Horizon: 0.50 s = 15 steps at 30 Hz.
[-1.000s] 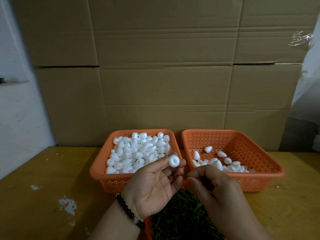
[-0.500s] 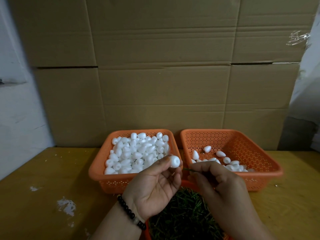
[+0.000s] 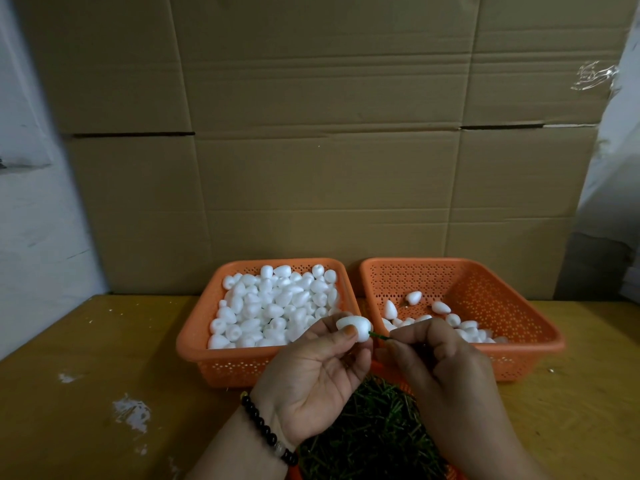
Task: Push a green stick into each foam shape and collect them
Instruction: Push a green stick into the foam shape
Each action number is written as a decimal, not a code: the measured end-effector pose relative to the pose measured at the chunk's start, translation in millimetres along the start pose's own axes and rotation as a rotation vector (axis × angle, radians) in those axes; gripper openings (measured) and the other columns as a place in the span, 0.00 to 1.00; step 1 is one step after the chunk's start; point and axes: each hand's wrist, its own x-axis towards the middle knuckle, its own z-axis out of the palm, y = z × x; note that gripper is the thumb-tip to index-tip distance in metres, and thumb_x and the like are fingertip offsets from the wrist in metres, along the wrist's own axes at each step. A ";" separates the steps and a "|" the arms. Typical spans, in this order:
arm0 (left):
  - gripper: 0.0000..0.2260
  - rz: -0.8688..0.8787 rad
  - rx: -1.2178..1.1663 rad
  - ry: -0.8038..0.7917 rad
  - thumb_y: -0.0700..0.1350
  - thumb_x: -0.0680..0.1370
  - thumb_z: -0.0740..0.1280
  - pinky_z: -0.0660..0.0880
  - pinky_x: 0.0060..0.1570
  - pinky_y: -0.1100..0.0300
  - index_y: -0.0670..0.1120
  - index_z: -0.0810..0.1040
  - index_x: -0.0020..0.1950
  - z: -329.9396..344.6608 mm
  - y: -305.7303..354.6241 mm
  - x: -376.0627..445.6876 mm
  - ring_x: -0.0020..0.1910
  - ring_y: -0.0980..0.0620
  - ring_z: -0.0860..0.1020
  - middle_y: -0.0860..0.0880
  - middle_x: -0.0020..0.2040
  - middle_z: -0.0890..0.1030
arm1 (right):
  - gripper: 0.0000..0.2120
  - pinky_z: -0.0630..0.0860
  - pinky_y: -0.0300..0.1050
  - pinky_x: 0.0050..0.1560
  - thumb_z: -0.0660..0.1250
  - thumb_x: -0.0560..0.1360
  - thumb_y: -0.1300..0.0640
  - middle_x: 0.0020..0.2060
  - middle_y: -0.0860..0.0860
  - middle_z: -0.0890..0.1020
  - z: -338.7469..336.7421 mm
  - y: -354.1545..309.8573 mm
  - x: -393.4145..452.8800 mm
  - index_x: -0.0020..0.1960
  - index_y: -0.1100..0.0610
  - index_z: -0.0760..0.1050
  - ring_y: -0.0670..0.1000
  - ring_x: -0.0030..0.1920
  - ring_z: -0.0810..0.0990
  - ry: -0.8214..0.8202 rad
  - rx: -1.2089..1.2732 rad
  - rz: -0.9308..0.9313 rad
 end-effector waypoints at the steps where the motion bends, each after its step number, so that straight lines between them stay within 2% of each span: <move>1: 0.12 0.005 0.003 -0.003 0.31 0.67 0.69 0.80 0.34 0.59 0.39 0.80 0.49 0.0 -0.1 -0.1 0.37 0.48 0.82 0.41 0.43 0.82 | 0.08 0.79 0.34 0.37 0.72 0.71 0.62 0.35 0.44 0.84 -0.1 -0.1 0.0 0.43 0.50 0.78 0.38 0.37 0.82 -0.001 0.000 0.002; 6: 0.08 0.031 0.042 -0.027 0.31 0.67 0.69 0.80 0.36 0.58 0.40 0.84 0.41 0.8 -0.6 -0.6 0.38 0.49 0.82 0.41 0.43 0.83 | 0.08 0.75 0.28 0.34 0.72 0.71 0.64 0.35 0.40 0.83 0.0 -1.0 0.8 0.41 0.51 0.78 0.37 0.34 0.81 -0.007 -0.006 0.011; 12: 0.08 0.043 0.071 -0.047 0.31 0.68 0.68 0.80 0.37 0.58 0.40 0.85 0.42 1.8 -1.5 -1.1 0.39 0.50 0.82 0.41 0.44 0.83 | 0.07 0.79 0.37 0.36 0.72 0.72 0.63 0.35 0.43 0.84 -1.0 -1.2 1.1 0.42 0.52 0.79 0.40 0.35 0.83 -0.022 0.031 0.047; 15: 0.08 0.048 0.083 -0.039 0.31 0.68 0.68 0.80 0.37 0.58 0.40 0.85 0.42 2.2 -2.4 -1.5 0.39 0.50 0.82 0.41 0.44 0.83 | 0.07 0.78 0.35 0.36 0.72 0.72 0.63 0.36 0.43 0.84 -1.2 -1.5 1.4 0.42 0.52 0.79 0.40 0.35 0.82 -0.027 0.011 0.051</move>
